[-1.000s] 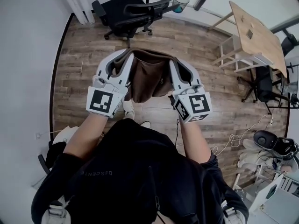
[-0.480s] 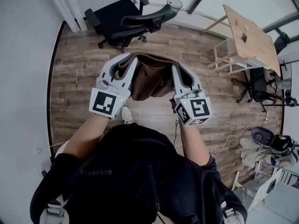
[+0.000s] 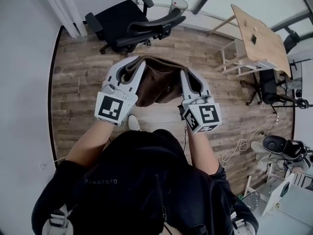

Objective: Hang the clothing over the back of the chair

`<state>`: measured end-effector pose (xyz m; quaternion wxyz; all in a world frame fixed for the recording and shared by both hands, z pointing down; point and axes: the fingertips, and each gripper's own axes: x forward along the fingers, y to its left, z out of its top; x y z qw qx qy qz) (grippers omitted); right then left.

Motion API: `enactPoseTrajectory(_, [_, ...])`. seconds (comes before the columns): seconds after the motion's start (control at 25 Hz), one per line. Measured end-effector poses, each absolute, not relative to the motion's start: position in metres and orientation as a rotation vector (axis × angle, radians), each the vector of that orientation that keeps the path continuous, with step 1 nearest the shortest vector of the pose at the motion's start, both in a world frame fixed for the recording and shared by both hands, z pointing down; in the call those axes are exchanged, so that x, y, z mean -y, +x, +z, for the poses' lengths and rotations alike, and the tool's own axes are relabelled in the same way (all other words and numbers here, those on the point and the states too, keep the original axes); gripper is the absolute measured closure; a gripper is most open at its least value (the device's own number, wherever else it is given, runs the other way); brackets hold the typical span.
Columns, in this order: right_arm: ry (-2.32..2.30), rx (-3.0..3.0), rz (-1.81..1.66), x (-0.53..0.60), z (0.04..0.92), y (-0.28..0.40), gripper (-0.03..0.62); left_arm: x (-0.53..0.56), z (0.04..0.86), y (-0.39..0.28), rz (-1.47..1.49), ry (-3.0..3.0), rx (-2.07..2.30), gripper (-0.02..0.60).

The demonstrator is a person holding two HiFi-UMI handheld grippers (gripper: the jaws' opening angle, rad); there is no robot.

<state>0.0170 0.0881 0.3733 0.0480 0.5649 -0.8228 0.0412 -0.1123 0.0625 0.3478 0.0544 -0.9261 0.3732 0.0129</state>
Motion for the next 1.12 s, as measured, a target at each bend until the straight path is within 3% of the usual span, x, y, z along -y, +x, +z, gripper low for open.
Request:
enactPoseTrajectory(0.68, [1.689,2.558,0.056,-0.049,0.352,0.029,0.557,-0.035,0.323,-0.101,0.043,-2.762,-1.144,0.534])
enactPoseTrajectory(1.12, [1.591,2.66,0.04,-0.01,0.334,0.071,0.557,-0.008,0.304,-0.06,0.018,-2.696,-1.239,0.534])
